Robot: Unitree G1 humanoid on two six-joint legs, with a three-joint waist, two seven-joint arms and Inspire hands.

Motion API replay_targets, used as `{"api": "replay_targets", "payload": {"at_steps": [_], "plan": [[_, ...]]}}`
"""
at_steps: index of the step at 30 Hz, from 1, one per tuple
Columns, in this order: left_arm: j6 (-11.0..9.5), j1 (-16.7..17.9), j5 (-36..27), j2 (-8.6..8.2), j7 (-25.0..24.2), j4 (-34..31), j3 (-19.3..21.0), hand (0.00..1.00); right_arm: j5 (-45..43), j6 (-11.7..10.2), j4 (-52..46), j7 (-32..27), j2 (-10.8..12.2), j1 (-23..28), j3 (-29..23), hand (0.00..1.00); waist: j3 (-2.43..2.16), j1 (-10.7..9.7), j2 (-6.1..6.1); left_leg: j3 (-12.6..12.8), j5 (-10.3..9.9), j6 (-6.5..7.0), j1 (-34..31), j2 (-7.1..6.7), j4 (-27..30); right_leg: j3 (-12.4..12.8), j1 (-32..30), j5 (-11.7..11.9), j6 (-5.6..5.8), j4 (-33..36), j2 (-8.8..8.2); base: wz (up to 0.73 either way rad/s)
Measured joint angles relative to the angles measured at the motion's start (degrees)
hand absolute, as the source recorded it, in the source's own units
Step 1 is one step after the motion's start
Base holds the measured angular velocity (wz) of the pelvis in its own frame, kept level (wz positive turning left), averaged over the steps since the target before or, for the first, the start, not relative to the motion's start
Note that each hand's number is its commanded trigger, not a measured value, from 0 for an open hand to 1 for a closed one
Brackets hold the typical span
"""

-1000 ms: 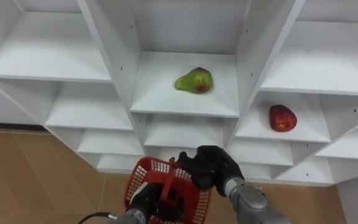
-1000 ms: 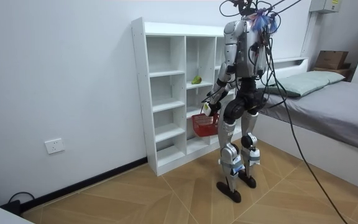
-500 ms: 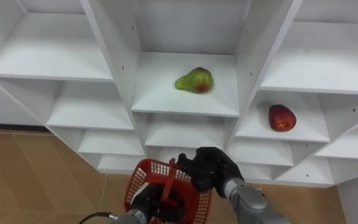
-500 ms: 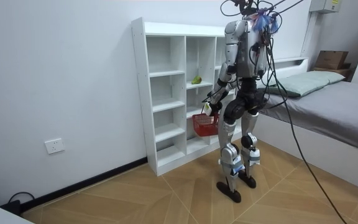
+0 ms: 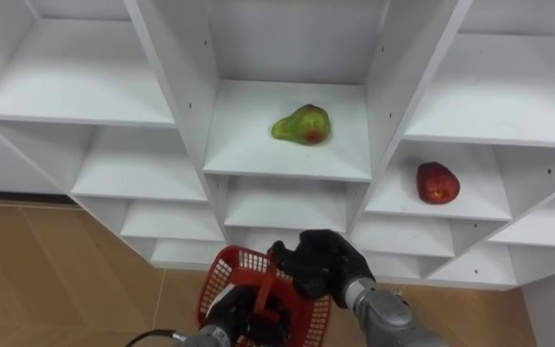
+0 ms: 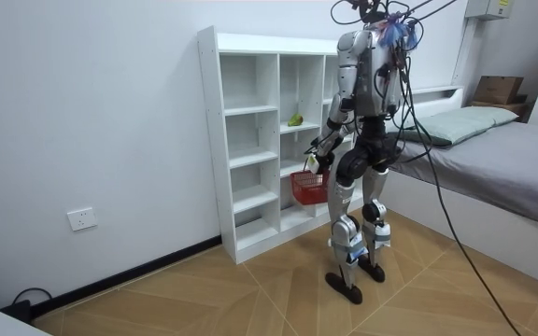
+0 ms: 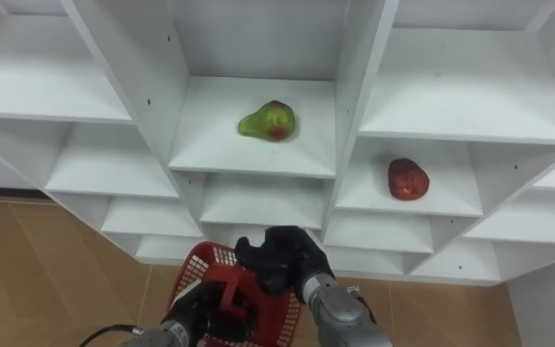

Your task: Collect fruits from the closet

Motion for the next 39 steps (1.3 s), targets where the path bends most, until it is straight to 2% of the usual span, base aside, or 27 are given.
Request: {"api": "replay_targets", "payload": {"at_steps": [5, 6, 8, 13, 39], "plan": [[0.0, -0.01, -2.37, 0.01, 0.0, 0.01, -1.21, 1.0, 0.0, 0.0, -0.02, 0.49, 0.0, 0.0, 0.02, 1.0, 0.06, 0.0, -0.1, 0.02, 0.0, 0.01, -0.05, -0.01, 0.03, 0.09, 0.0, 0.0, 0.01, 0.0, -0.02, 0.0], [0.0, -0.01, -2.42, 0.03, 0.0, 0.01, -1.19, 1.0, 0.0, 0.0, -0.02, 0.67, 0.0, 0.0, 0.02, 0.97, 0.08, 0.0, -0.13, 0.02, 0.0, 0.01, -0.05, 0.0, 0.03, 0.11, 0.0, 0.0, 0.01, 0.0, -0.02, 0.0], [0.0, -0.01, -3.12, 0.07, -0.01, 0.03, -1.19, 1.0, 0.0, 0.0, -0.02, 1.43, -0.01, 0.0, 0.02, 0.0, 0.16, 0.0, -0.25, 0.02, 0.0, 0.01, -0.04, 0.0, 0.04, 0.12, 0.0, 0.0, 0.01, 0.0, -0.02, 0.0], [0.0, -0.01, -3.62, 0.27, -0.12, 0.05, -1.17, 1.0, -0.06, 0.0, -0.03, 2.25, 0.0, 0.0, 0.04, 0.0, 0.27, 0.02, -0.43, 0.03, 0.0, 0.01, -0.04, 0.0, 0.04, 0.12, -0.01, 0.0, 0.01, 0.0, -0.02, 0.0], [0.01, -0.08, -3.59, 1.05, -1.02, 0.69, -0.96, 1.0, -1.71, -0.02, -0.27, 2.88, -0.02, -0.01, 0.04, 0.0, 0.21, -0.11, -0.34, 0.11, 0.0, 0.01, -0.08, 0.01, 0.14, 0.05, 0.0, 0.0, 0.0, 0.1, -0.02, 0.0]]}}
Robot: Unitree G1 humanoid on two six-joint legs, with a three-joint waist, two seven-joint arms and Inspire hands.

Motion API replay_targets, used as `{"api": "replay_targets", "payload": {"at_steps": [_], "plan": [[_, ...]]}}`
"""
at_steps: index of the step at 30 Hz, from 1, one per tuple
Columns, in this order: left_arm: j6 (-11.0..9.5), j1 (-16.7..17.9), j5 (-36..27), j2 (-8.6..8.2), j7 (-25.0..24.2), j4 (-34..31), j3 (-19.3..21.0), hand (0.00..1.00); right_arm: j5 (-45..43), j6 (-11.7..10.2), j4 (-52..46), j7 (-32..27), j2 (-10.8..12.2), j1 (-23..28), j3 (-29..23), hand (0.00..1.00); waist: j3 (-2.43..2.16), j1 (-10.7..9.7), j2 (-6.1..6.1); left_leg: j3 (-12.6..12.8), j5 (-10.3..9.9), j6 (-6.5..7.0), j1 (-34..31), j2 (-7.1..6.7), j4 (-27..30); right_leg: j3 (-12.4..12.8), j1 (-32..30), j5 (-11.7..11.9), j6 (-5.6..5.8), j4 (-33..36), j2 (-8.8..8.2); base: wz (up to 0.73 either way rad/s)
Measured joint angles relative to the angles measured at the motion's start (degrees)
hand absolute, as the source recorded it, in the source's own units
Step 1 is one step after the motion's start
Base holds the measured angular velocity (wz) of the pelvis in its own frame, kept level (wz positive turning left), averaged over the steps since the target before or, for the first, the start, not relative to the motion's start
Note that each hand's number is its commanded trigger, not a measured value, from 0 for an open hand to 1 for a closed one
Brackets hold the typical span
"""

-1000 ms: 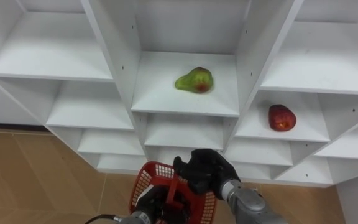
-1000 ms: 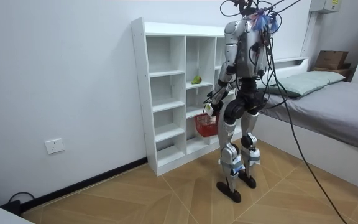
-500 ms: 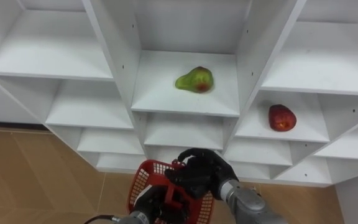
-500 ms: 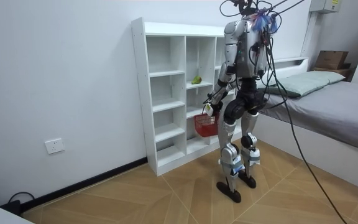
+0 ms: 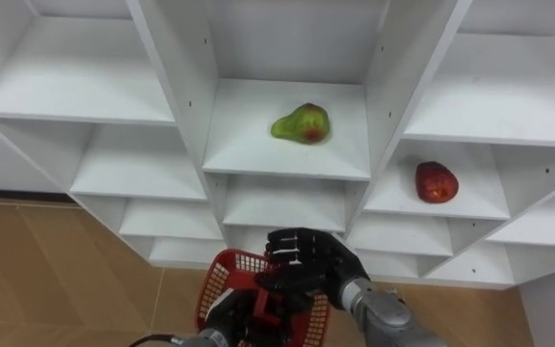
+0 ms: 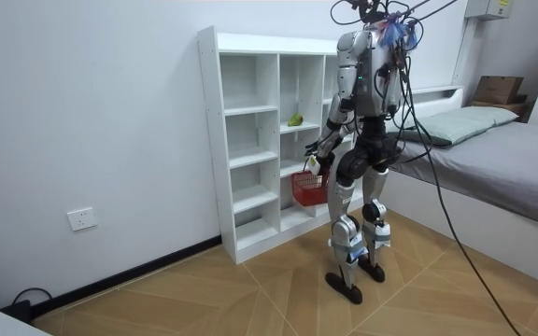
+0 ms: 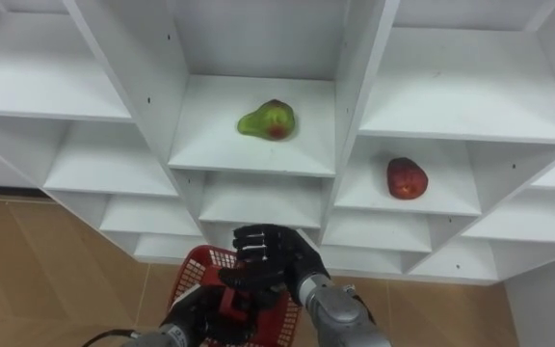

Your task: Collect fruits from the closet

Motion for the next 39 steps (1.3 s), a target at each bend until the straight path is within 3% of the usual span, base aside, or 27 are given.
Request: {"api": "replay_targets", "payload": {"at_steps": [39], "plan": [[0.27, -0.1, 0.13, 0.01, -0.08, 1.03, 0.89, 1.0, -0.14, 0.0, -0.04, 1.0, 0.01, -0.02, -0.07, 0.0, -0.06, -0.07, 0.02, 0.02, 0.04, 0.03, 0.07, -0.01, 0.04, 0.03, 0.04, 0.0, 0.0, 0.07, -0.05, 0.0]]}}
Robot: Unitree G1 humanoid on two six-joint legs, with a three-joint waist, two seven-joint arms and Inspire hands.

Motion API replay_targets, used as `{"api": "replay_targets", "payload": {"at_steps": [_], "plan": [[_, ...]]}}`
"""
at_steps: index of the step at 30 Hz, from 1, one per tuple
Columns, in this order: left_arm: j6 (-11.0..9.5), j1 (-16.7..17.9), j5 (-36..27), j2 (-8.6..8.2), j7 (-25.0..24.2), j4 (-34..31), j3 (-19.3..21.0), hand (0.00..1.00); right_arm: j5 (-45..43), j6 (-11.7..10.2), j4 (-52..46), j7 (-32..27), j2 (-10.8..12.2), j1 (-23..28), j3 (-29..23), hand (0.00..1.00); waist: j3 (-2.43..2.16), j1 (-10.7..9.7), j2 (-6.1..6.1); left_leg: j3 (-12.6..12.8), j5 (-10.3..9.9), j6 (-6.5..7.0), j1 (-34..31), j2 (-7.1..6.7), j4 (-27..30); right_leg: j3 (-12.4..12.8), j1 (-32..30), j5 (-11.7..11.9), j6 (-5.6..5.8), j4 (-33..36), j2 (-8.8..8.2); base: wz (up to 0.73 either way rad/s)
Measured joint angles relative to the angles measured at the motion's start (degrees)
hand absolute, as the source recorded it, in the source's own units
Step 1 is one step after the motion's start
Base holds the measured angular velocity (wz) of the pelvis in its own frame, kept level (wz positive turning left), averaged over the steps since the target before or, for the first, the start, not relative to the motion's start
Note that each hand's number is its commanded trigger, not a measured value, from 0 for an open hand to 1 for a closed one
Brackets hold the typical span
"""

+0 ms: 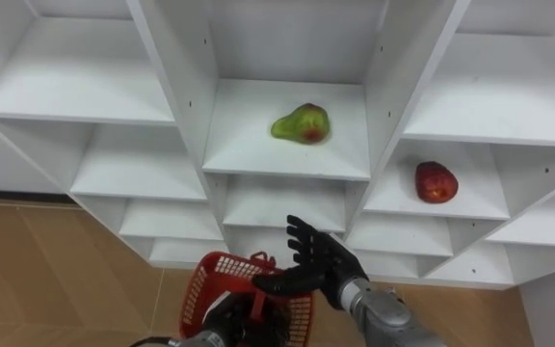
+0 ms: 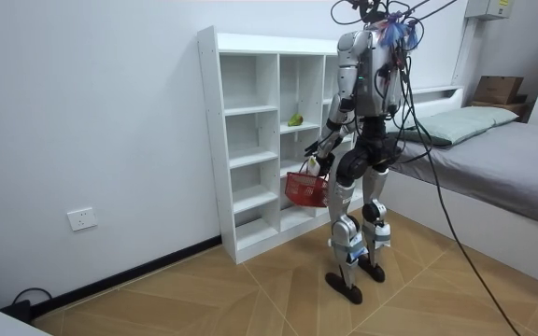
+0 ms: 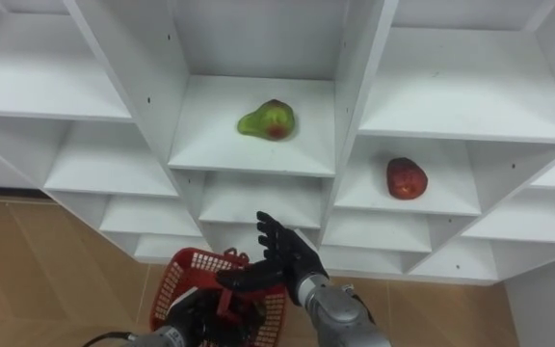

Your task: Collect fruits from the closet

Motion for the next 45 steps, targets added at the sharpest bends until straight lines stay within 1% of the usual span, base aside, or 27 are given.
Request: {"api": "replay_targets", "payload": {"at_steps": [4, 7, 12, 15, 16, 17, 19, 22, 23, 25, 26, 27, 29, 30, 32, 34, 36, 39, 40, 41, 42, 43, 45], "plan": [[-0.02, -0.11, -0.2, -0.04, 0.03, -0.02, 1.13, 1.0, -0.73, -0.04, 0.0, -0.08, -0.09, 0.0, 0.06, 0.0, -0.02, -0.01, -0.04, -0.12, 0.02, 0.02, 0.18, -0.04, -0.02, -0.05, 0.3, 0.0, 0.0, 0.0, -0.03, 0.0], [-0.02, -0.42, -0.83, -0.11, 0.11, -0.02, 1.05, 1.0, -1.85, -0.06, 0.0, -0.14, -0.08, 0.0, 0.11, 0.0, -0.01, -0.02, -0.08, -0.31, 0.03, 0.05, 0.37, -0.15, -0.01, -0.2, 0.75, -0.02, 0.03, -0.01, -0.1, 0.03], [-0.05, -1.24, -1.98, -0.1, 0.24, -0.01, 1.11, 1.0, -2.79, -0.06, 0.0, -0.18, -0.05, 0.0, 0.08, 0.0, -0.09, -0.05, -0.86, -0.43, 0.17, 0.19, 0.72, -0.64, -0.11, -0.39, 1.13, -0.08, 0.13, -0.01, -0.32, 0.01], [-0.05, -1.21, -1.95, 0.11, 0.25, -0.01, 1.15, 1.0, -8.71, -0.05, 0.01, -0.37, -0.05, 0.0, 0.02, 0.0, -0.42, 0.01, -1.69, -0.45, 0.28, 0.31, 0.78, -0.66, -0.21, -0.68, 1.15, -0.11, 0.19, -0.01, -0.49, 0.0], [-0.05, -1.22, -1.99, 0.16, 0.28, -0.01, 1.16, 1.0, -11.14, -0.05, 0.0, -0.82, 0.03, 0.0, 0.09, 0.0, -0.65, 0.04, -2.08, -0.55, 0.31, 0.32, 0.83, -0.66, -0.21, -0.8, 1.16, -0.12, 0.19, -0.01, -0.52, 0.04], [-0.05, -1.22, -2.02, 0.13, 0.33, -0.01, 1.19, 1.0, -13.37, 0.05, -0.4, -1.35, 0.04, 0.04, 0.11, 0.0, -0.79, 0.2, -2.44, -0.59, 0.32, 0.34, 0.99, -0.67, -0.2, -0.79, 1.26, -0.12, 0.19, 0.0, -0.55, 0.03], [-0.05, -1.2, -2.01, 0.18, 0.4, 0.01, 1.2, 1.0, -16.65, 0.17, -2.74, -1.9, -0.09, 0.18, 0.11, 0.0, -0.7, 0.26, -2.85, -0.59, 0.33, 0.35, 1.38, -0.63, -0.2, -0.81, 1.65, -0.12, 0.19, -0.01, -0.54, 0.0], [-0.05, -1.25, -1.83, 0.64, 0.43, -0.02, 1.19, 1.0, -22.44, 0.15, -8.14, -2.54, -0.37, 0.16, 0.15, 0.0, -0.69, 0.26, -3.5, -0.81, 0.32, 0.34, 1.8, -0.64, -0.23, -1.05, 2.27, -0.12, 0.19, -0.14, -0.47, 0.04], [-0.05, -1.24, -1.84, 0.93, 0.43, -0.02, 1.18, 1.0, -24.13, -0.02, -9.58, -2.58, -0.84, 0.08, 0.07, 0.0, -0.5, 0.23, -3.73, -1.1, 0.31, 0.33, 2.13, -0.67, -0.26, -1.33, 2.85, -0.12, 0.19, -0.25, -0.46, 0.1], [-0.24, -1.31, -1.89, 1.47, 0.42, -0.04, 1.35, 1.0, -27.08, 0.0, -11.21, -2.63, -1.17, 0.03, 0.07, 0.0, -0.35, 0.48, -4.18, -1.64, 0.29, 0.3, 2.38, -0.68, -0.44, -1.73, 3.42, -0.12, 0.19, -0.25, -0.42, 0.13], [-0.36, -1.3, -1.88, 1.56, 0.42, -0.04, 2.08, 1.0, -28.98, 0.01, -12.61, -2.58, -1.69, 0.04, 0.07, 0.0, -0.3, 1.21, -4.46, -1.64, 0.29, 0.29, 2.42, -0.66, -0.37, -1.71, 3.44, -0.12, 0.19, -0.25, -0.4, 0.07], [-0.46, -1.3, -1.9, 1.54, 0.42, -0.04, 2.43, 1.0, -29.93, 0.01, -13.4, -2.59, -2.07, 0.04, 0.07, 0.0, -0.28, 1.42, -4.57, -1.7, 0.29, 0.29, 2.4, -0.67, -0.37, -1.7, 3.45, -0.12, 0.19, -0.25, -0.42, 0.04], [-0.99, -1.29, -1.84, 1.78, 0.42, -0.01, 3.51, 1.0, -34.46, 0.08, -17.01, -2.76, -4.03, 0.05, 0.04, 0.0, -0.19, 1.97, -4.84, -2.02, 0.29, 0.3, 2.15, -0.71, -0.25, -1.8, 3.46, -0.12, 0.19, -0.25, -0.47, 0.08], [-1.12, -1.29, -1.83, 1.99, 0.43, 0.02, 3.62, 1.0, -35.71, 0.11, -18.08, -2.79, -4.54, 0.05, 0.04, 0.0, -0.14, 2.28, -4.94, -2.02, 0.29, 0.3, 2.16, -0.71, -0.27, -1.81, 3.46, -0.12, 0.19, -0.25, -0.47, 0.0], [-1.18, -1.29, -1.89, 2.54, 0.48, 0.72, 4.07, 1.0, -38.67, 0.1, -21.39, -3.81, -5.4, -0.02, -0.01, 0.0, -0.2, 3.08, -5.28, -2.01, 0.29, 0.3, 2.25, -0.71, -0.29, -1.79, 3.56, -0.12, 0.2, -0.23, -0.43, 0.0], [-1.17, -1.1, -1.82, 2.6, 1.13, 0.8, 4.07, 1.0, -39.46, 0.1, -22.61, -4.55, -6.39, -0.01, -0.02, 0.0, -0.2, 3.24, -5.47, -2.0, 0.31, 0.3, 2.49, -0.7, -0.43, -1.72, 3.71, -0.12, 0.2, -0.23, -0.43, 0.0], [-1.17, -1.13, -1.87, 2.64, 1.46, 0.77, 4.58, 1.0, -40.25, 0.56, -24.47, -4.67, -6.77, 0.03, 0.11, 0.0, -0.16, 3.46, -5.85, -1.87, 0.32, 0.28, 2.62, -0.69, -0.55, -1.52, 3.71, -0.13, 0.21, -0.24, -0.38, -0.04], [-1.17, -1.12, -1.85, 3.02, 1.78, 0.76, 5.71, 1.0, -40.97, 0.57, -30.14, -5.53, -7.06, 0.0, 0.0, 0.0, -0.26, 3.75, -7.1, -1.5, 0.51, 0.12, 3.27, -0.69, -1.45, -0.87, 3.72, -0.13, 0.21, -0.25, -0.22, -0.1], [-1.19, -1.12, -1.85, 3.05, 1.99, 0.76, 5.97, 1.0, -41.87, 0.31, -32.14, -6.23, -7.09, -0.4, -0.17, 0.0, -0.39, 3.94, -7.68, -1.48, 0.53, 0.06, 3.71, -0.69, -1.71, -0.36, 3.87, -0.13, 0.21, -0.29, -0.07, -0.11], [-1.32, -1.14, -1.83, 3.22, 2.11, 0.76, 6.2, 1.0, -42.51, -0.36, -32.58, -7.0, -7.17, -1.5, -0.17, 0.0, -0.4, 4.02, -8.25, -1.46, 0.58, -0.02, 4.5, -0.68, -2.13, -0.24, 4.5, -0.12, 0.2, -0.39, 0.02, -0.07], [-1.4, -1.13, -1.83, 3.24, 2.11, 0.77, 6.18, 1.0, -42.65, -0.63, -32.64, -7.34, -7.26, -1.96, -0.22, 0.0, -0.38, 4.01, -8.47, -1.47, 0.59, -0.02, 4.89, -0.67, -2.15, -0.24, 4.93, -0.12, 0.2, -0.56, 0.05, 0.0], [-1.58, -1.13, -1.84, 3.19, 2.11, 0.78, 6.17, 1.0, -42.87, -0.76, -33.18, -8.23, -7.58, -2.3, -0.33, 0.0, -0.49, 4.33, -8.95, -1.61, 0.59, -0.03, 5.64, -0.68, -2.28, -0.25, 5.83, -0.12, 0.2, -1.4, 0.12, 0.06], [-1.88, -1.14, -1.84, 3.21, 2.11, 0.78, 6.19, 1.0, -43.25, -0.94, -33.66, -9.31, -7.86, -2.44, -0.35, 0.0, -0.44, 4.73, -9.28, -1.81, 0.58, -0.03, 6.41, -0.68, -2.61, -0.3, 6.92, -0.12, 0.2, -2.14, 0.17, 0.05]]}}
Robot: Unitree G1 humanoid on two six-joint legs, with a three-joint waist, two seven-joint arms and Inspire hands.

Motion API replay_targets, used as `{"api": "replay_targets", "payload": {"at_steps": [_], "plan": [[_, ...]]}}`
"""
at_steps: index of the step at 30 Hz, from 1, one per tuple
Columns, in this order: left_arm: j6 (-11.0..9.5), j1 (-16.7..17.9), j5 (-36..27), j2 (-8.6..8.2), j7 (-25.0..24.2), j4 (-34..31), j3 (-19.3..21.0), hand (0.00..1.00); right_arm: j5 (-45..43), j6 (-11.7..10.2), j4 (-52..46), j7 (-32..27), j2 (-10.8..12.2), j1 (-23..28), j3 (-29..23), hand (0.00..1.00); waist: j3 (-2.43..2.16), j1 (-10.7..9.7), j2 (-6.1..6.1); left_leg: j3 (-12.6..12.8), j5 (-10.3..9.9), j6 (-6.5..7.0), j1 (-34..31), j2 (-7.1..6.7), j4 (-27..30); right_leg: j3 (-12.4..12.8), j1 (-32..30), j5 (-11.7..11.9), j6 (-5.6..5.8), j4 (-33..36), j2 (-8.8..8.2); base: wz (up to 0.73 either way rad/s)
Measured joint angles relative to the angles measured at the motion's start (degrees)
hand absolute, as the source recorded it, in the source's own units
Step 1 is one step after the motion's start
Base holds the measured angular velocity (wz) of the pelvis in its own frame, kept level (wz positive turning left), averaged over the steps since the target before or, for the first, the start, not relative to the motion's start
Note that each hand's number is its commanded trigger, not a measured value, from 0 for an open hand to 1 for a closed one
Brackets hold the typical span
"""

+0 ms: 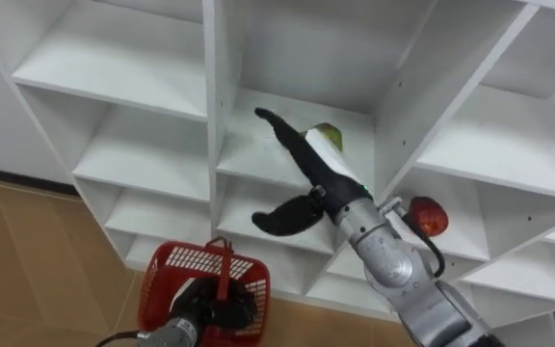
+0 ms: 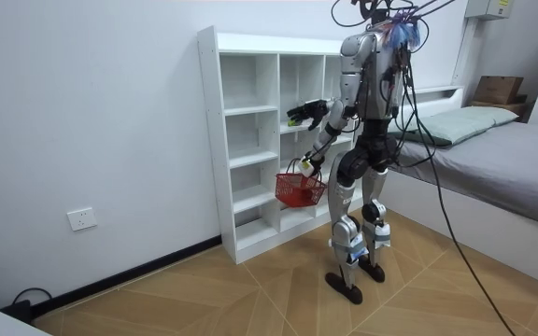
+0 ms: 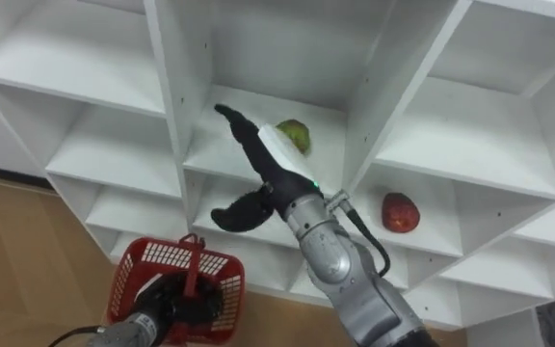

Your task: Collect fruits from the closet

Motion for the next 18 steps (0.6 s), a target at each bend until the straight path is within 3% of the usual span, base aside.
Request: {"api": "replay_targets", "payload": {"at_steps": [9, 12, 18], "plan": [[-0.1, 0.12, 0.1, 0.62, -0.03, 0.84, 0.94, 1.0, -2.78, -0.85, -0.15, -2.74, -1.31, -0.17, -0.12, 0.0, 0.04, 0.22, -0.04, -0.65, 0.0, 0.0, 0.32, -0.02, -0.8, 0.06, 0.24, 0.01, 0.01, -0.12, 0.13, 0.04], [-0.03, 0.12, 0.8, 0.52, -0.15, 0.85, 2.88, 1.0, -3.89, -0.87, -0.18, -3.58, -1.31, -0.76, -0.47, 0.0, 0.03, 0.14, -0.04, -0.6, -0.01, -0.02, 0.2, -0.01, -0.81, 0.06, 0.18, 0.01, 0.02, -0.15, 0.23, 0.03], [0.24, 0.45, 2.32, 0.83, -0.54, 0.83, 4.91, 1.0, -3.8, -0.88, -0.13, -5.73, -1.42, -0.84, -4.69, 0.0, 0.02, 0.26, -0.03, -1.02, -0.01, -0.02, -0.01, -0.07, -0.34, 0.16, 0.2, 0.01, 0.01, -0.24, 0.22, 0.05]]}}
